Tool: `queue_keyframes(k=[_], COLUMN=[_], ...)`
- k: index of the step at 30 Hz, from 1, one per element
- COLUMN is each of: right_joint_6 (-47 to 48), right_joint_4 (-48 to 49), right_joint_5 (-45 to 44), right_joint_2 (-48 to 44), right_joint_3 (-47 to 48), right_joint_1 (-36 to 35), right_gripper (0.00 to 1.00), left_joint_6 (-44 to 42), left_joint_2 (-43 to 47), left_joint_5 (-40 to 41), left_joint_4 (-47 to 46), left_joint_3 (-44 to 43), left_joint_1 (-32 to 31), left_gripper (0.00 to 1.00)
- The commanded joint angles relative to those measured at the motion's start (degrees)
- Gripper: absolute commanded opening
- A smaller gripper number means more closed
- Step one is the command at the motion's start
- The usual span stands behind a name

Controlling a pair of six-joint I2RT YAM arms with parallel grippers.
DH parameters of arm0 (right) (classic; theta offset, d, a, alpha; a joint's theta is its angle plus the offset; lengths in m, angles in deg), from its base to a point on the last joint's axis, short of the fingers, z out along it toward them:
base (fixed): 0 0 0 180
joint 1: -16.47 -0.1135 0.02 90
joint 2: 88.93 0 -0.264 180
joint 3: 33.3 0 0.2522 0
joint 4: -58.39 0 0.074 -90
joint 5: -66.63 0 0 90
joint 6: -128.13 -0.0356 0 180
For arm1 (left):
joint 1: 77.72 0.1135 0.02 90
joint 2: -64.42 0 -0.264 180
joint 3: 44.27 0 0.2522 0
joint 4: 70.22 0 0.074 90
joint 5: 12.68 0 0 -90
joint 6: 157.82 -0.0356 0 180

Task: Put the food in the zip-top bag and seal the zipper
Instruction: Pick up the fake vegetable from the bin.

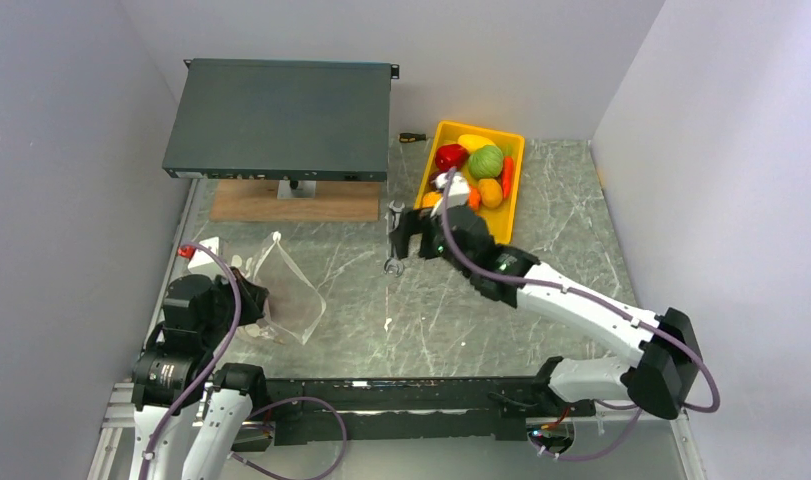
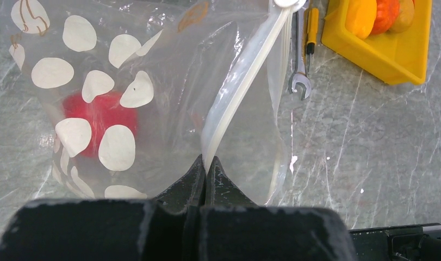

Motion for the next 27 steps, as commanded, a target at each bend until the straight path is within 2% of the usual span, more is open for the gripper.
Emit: queue_keyframes(k=[1,5,10,14,20,27], right_joint_6=[-5.1,-7.2,-7.1,-3.5,-0.4,-1.4], right_joint_4=[-6.2,-7.9,-1.9,-3.9,-6.1,0.2], right_joint_5=[-1.9,1.0,12.4,18.4,17.7,24.3], right_joint_2=[-0.9,3.0,11.0,22.3,34.8,38.8], right_joint_3=[-0.2,2.5,4.4,12.5,21.3,18.5], right_joint_1=[10.6,21.8,31.4,33.7,34.4,34.8], right_gripper=[0.99,0.99,0.99,0.99,0.99,0.99], left_joint_6=[0.3,0.2,-0.5,-0.3,-0.3,-0.6], left_joint_2=[1.5,2.4,1.8,1.8,3.2,2.4], left_joint_5=[0.9,0.6,-1.0,-0.5,-0.4,-1.2], left_joint_4=[-1.3,-1.7,-2.0,-1.9,-2.3,-2.5], left_joint_3=[-0.7,-0.5,-0.4,-0.5,-0.3,-0.3], left_joint_1=[0.3,0.3,0.3,0.3,1.0,1.6], left_gripper=[0.00,0.00,0.00,0.00,0.00,0.00])
